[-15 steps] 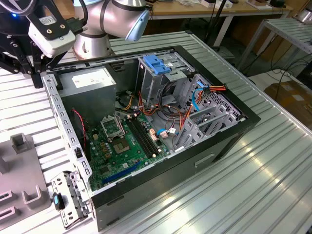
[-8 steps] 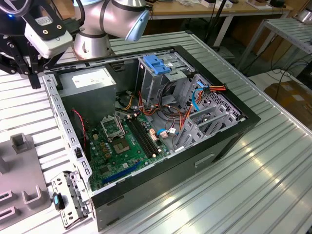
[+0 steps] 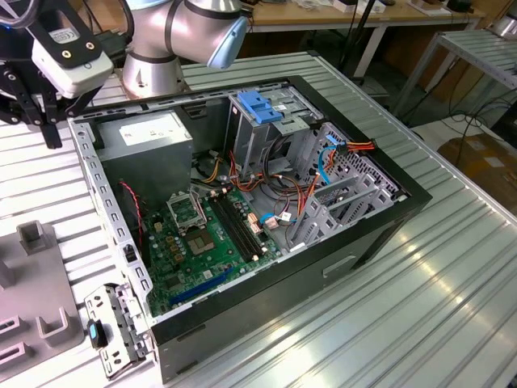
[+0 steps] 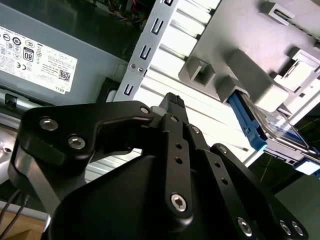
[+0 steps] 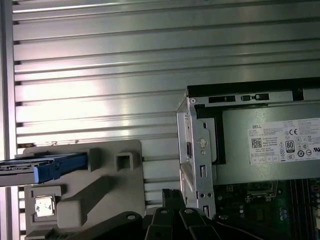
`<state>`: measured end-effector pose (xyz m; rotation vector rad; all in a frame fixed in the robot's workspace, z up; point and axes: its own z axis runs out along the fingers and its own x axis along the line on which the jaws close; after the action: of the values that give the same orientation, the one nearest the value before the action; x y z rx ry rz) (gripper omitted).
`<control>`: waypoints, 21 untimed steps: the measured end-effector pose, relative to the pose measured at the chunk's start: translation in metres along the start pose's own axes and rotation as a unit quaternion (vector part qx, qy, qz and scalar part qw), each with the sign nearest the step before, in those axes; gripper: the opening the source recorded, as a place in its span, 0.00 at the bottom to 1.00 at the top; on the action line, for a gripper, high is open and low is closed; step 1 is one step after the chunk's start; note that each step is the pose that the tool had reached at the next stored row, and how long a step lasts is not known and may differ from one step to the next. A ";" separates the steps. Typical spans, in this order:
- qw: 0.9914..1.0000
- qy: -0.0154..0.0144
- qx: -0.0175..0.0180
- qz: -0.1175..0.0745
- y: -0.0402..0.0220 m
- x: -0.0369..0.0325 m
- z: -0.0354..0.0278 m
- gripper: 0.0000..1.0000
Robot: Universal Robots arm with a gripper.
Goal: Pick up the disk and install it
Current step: 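Reach for the disk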
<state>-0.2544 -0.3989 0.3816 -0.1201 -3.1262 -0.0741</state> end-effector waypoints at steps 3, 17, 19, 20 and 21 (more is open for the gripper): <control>1.000 0.000 0.000 0.000 -0.0002 0.0026 0.0001 0.11; 1.000 0.000 0.000 0.000 -0.0010 0.0130 0.0005 0.11; 1.000 0.000 0.000 0.000 -0.0012 0.0147 0.0007 0.11; 1.000 0.000 0.000 0.000 -0.0012 0.0156 0.0007 0.11; 1.000 0.000 0.000 0.000 -0.0013 0.0166 0.0008 0.11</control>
<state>-0.2711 -0.3989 0.3810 -0.1201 -3.1253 -0.0755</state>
